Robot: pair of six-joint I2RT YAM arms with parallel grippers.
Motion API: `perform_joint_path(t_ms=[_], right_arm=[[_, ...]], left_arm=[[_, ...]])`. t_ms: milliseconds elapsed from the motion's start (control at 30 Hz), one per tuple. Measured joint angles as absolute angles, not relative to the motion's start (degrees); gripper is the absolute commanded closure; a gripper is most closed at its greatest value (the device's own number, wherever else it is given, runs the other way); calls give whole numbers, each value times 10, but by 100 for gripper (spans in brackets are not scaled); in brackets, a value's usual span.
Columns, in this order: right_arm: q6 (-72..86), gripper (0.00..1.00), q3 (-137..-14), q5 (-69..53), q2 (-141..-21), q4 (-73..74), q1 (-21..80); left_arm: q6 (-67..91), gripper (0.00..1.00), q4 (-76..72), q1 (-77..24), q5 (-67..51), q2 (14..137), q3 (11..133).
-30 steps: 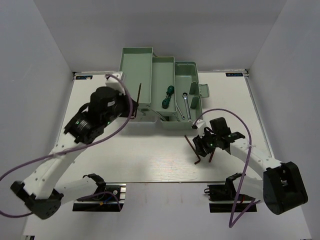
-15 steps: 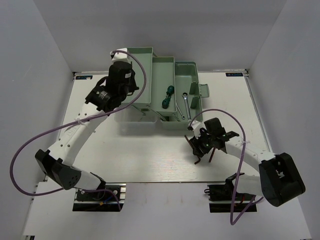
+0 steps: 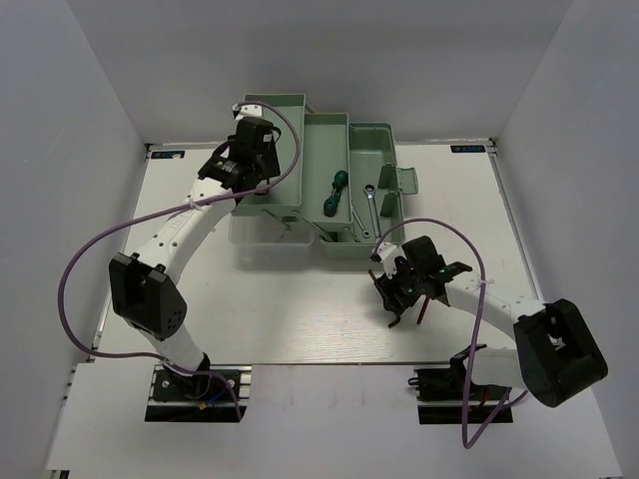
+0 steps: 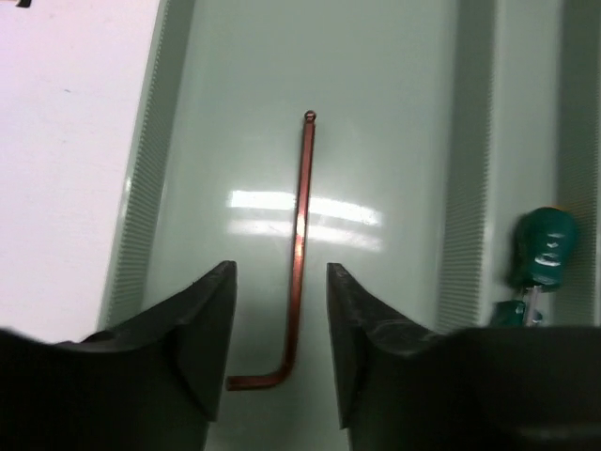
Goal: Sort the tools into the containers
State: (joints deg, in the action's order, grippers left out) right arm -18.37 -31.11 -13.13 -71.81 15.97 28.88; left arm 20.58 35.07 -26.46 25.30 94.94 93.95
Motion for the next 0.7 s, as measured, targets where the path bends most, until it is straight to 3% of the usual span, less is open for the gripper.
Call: perform_joint_path(t_ms=[67, 200, 433, 467, 533, 700], right_arm=[[-184, 40, -313, -125, -721, 158, 293], [-184, 43, -320, -110, -734, 149, 304], [-185, 59, -339, -80, -761, 145, 321], [-184, 62, -341, -76, -764, 144, 323], [-183, 67, -345, -72, -770, 144, 326], [-178, 93, -360, -68, -787, 147, 334]], left_arm=[[205, 28, 351, -258, 246, 954, 940], [208, 22, 351, -246, 230, 954, 956], [198, 8, 352, -254, 190, 891, 968], [197, 3, 352, -255, 184, 865, 961], [194, 3, 354, -258, 173, 799, 937], [196, 0, 356, -258, 156, 602, 854]])
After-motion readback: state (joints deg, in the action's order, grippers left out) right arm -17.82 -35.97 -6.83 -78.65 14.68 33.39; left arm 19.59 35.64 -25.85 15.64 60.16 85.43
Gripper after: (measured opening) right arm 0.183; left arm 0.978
